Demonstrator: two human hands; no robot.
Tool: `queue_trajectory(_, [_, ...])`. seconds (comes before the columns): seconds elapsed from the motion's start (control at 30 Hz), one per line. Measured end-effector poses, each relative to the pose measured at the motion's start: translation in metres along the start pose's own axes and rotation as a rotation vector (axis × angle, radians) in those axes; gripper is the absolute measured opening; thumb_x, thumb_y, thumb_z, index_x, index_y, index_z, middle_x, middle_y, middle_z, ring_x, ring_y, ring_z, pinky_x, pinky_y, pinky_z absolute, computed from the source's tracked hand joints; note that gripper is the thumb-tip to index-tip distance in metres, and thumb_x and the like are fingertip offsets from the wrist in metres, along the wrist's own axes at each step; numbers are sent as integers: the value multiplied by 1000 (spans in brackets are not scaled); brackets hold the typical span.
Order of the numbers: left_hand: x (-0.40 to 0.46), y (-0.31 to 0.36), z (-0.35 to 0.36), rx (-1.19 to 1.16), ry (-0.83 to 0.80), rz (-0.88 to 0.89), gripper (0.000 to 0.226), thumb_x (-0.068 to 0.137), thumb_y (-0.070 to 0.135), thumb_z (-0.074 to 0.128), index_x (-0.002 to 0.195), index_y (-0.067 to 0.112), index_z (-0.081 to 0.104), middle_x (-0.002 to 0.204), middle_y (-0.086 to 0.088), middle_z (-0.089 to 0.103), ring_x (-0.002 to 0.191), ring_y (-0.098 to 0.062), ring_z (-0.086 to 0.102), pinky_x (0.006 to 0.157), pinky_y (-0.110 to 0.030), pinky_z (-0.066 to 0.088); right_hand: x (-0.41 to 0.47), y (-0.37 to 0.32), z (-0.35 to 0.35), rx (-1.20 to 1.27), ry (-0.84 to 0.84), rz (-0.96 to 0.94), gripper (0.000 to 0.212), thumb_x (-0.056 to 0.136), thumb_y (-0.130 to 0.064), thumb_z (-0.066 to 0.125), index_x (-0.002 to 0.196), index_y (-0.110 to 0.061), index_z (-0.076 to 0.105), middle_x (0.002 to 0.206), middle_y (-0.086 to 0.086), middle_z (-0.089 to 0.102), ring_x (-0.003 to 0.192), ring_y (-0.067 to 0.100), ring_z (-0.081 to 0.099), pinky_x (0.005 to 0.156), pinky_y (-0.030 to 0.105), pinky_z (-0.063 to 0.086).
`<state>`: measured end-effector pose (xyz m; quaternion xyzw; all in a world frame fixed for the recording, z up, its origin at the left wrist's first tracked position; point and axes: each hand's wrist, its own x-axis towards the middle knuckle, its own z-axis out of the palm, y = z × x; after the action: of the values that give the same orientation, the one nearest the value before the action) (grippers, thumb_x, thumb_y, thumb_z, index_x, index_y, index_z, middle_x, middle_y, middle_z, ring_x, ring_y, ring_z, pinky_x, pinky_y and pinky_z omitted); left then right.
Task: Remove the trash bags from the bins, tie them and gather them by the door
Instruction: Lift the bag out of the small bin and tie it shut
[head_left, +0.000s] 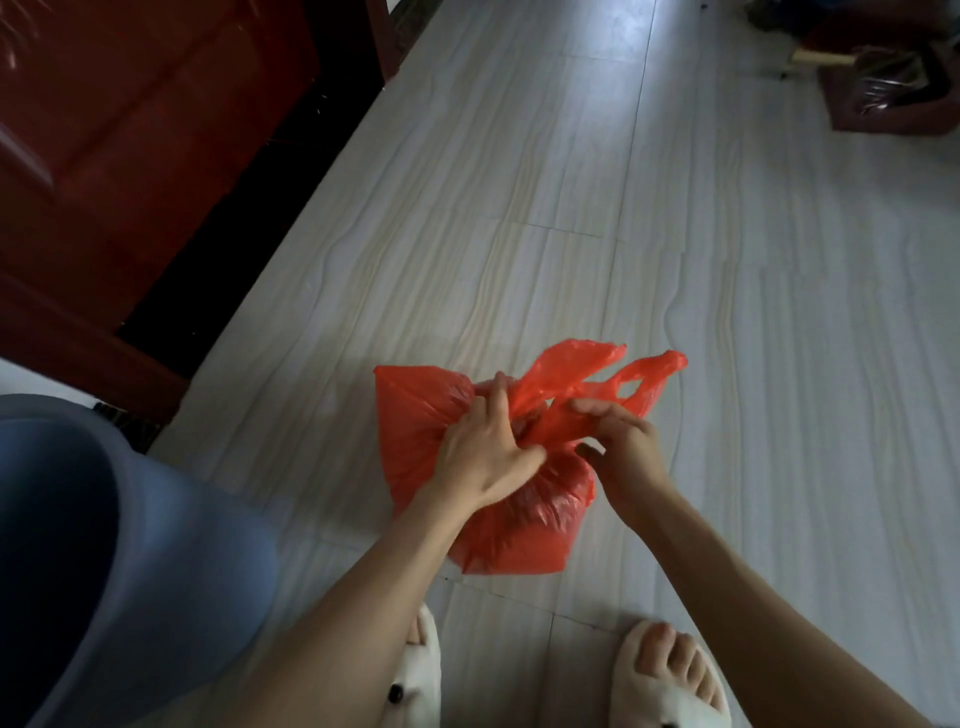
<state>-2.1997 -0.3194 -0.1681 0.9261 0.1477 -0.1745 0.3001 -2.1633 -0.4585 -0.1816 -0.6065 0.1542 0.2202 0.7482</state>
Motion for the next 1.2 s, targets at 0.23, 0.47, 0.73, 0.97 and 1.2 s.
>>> queue_trajectory(0.23, [0,-7,12,393,255,-16,60,89,47,43,137,10,36,122,-18,56,114,-35,53,97,-42,37,-8,-26,0,214,-319,-23,30,60,4,47,37,-15,52,56,3,64,61,20,65,71,32,57])
queue_trajectory(0.47, [-5,-16,0,42,110,44,43,96,34,36,101,3,65,114,-20,65,113,-36,55,92,-35,41,7,-33,-7,-170,-65,-108,56,90,-14,53,138,-33,30,132,-4,45,66,14,57,58,27,40])
queue_trajectory(0.73, [-7,-27,-11,-315,-66,18,49,85,53,49,73,9,69,65,-1,69,76,-19,67,75,-31,42,21,-45,10,-315,-77,-70,15,91,-16,52,81,-13,63,64,6,49,43,6,42,38,16,35])
queue_trajectory(0.97, [3,-34,-15,-796,-356,5,41,98,38,29,92,30,69,63,8,73,62,0,61,67,-19,39,19,-53,8,207,27,19,23,93,-9,47,72,-7,56,50,0,59,54,12,61,63,27,59])
queue_trajectory(1.2, [7,-54,-24,-1271,-179,-137,28,98,30,33,97,24,60,64,13,70,51,3,52,45,-10,33,-4,-65,-14,38,-689,208,24,48,-11,81,69,-4,72,62,12,71,60,20,71,61,27,60])
